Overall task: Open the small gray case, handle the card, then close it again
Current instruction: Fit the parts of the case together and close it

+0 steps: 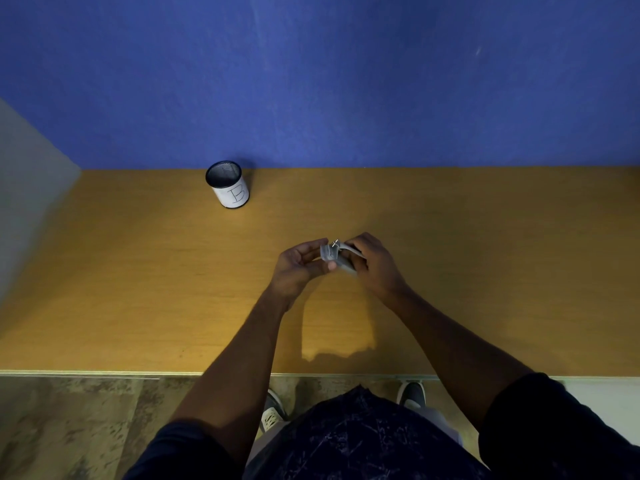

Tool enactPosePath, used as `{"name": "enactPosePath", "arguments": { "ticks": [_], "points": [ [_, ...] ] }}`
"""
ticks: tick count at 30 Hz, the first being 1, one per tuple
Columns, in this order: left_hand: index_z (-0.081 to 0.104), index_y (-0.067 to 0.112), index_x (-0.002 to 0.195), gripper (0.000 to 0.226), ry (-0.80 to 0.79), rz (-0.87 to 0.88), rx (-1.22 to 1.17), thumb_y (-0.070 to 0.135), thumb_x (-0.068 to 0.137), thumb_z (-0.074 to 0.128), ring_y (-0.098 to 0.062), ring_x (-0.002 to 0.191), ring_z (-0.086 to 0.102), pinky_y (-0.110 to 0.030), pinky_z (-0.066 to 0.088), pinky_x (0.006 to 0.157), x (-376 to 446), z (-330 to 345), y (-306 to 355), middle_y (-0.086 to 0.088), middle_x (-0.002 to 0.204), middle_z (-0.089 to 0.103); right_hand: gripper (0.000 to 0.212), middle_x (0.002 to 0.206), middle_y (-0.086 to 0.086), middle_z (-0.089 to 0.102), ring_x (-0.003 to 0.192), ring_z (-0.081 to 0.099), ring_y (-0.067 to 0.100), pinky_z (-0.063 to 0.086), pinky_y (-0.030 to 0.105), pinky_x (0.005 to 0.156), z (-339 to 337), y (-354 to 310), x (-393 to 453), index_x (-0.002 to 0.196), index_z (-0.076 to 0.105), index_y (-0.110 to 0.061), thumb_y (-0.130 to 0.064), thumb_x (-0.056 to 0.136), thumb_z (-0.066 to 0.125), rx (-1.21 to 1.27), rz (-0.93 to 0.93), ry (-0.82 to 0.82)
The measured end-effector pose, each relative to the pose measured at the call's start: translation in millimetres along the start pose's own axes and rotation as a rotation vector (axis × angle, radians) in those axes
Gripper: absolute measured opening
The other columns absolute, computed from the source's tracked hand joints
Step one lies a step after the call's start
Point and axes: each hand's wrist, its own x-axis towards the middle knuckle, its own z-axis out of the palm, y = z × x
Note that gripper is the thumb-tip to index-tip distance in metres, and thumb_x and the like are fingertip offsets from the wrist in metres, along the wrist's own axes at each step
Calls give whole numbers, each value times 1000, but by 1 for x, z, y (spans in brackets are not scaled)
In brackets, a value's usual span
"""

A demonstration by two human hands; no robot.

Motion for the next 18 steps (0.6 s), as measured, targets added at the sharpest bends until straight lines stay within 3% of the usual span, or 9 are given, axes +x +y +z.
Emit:
{"name": "enactPosePath", "arguments": {
  "ticks": [6, 12, 18],
  "points": [
    [60, -1, 130, 57, -3, 5, 7, -8, 76, 78, -16, 107, 70, -26, 59, 83, 1, 0, 0, -14, 120, 72, 18, 94, 9, 61, 84, 54, 13, 38, 18, 70, 2, 1, 0, 103, 66, -5, 1, 87, 60, 20, 11, 7],
    [64, 0, 126, 51, -25, 10, 3, -7, 78, 77, -19, 107, 70, -28, 59, 83, -1, 3, 0, -15, 120, 72, 14, 96, 5, 61, 86, 58, 15, 46, 27, 72, 4, 2, -3, 101, 65, -7, -3, 90, 60, 72, 69, 56],
    [61, -3, 128, 52, 8, 3, -15, -8, 78, 76, -15, 102, 71, -25, 58, 81, -2, 3, -3, -16, 119, 72, 14, 94, 7, 61, 84, 57, 15, 45, 27, 71, 4, 3, -6, 100, 66, -6, -2, 88, 61, 53, 41, 24]
  ]
}}
